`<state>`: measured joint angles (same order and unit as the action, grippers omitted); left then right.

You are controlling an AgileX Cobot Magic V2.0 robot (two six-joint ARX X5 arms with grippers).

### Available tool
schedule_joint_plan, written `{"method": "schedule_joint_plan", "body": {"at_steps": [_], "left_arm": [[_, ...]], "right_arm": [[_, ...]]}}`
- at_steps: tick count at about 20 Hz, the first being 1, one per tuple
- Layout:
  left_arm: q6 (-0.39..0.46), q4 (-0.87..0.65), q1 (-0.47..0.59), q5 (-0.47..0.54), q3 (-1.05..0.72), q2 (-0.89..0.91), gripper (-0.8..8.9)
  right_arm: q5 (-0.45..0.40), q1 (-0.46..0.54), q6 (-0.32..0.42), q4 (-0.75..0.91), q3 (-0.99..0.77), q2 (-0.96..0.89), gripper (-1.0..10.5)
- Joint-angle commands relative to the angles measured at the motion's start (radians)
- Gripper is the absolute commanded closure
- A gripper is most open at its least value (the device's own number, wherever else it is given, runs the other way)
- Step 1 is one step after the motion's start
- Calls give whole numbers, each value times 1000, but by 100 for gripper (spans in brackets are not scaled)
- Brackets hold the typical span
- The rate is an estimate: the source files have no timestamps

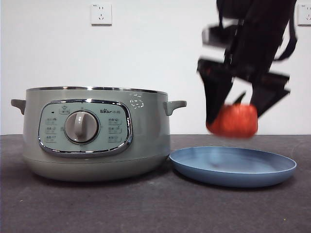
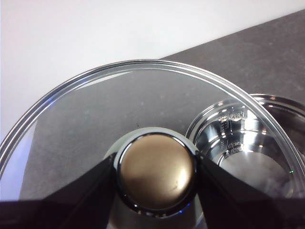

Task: Take the pumpkin out from the steamer,put the pumpkin in the blue plate,close the lid

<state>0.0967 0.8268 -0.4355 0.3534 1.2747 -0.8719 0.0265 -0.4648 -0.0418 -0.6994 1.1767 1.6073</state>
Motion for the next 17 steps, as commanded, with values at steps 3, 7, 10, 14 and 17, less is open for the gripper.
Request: {"method": "schedule_joint_plan", "body": {"at_steps": [3,7,10,14,17], "left_arm": [[4,-47,-2,5,10,-15,826],[4,-48,-2,5,10,-37,826],[4,-54,-2,4,10,-50,826],[4,-56,-2,4,10,-64,826],[5,-63,-2,4,10,-72,826]], "right_arm": [[0,-2,-9,20,-8,112,938],[-2,-1,-8,48,-8,147,778],[-2,0,15,53,-8,154,778],[0,0,18,49,-8,156,647],[0,0,39,40,-8,156,530]]}}
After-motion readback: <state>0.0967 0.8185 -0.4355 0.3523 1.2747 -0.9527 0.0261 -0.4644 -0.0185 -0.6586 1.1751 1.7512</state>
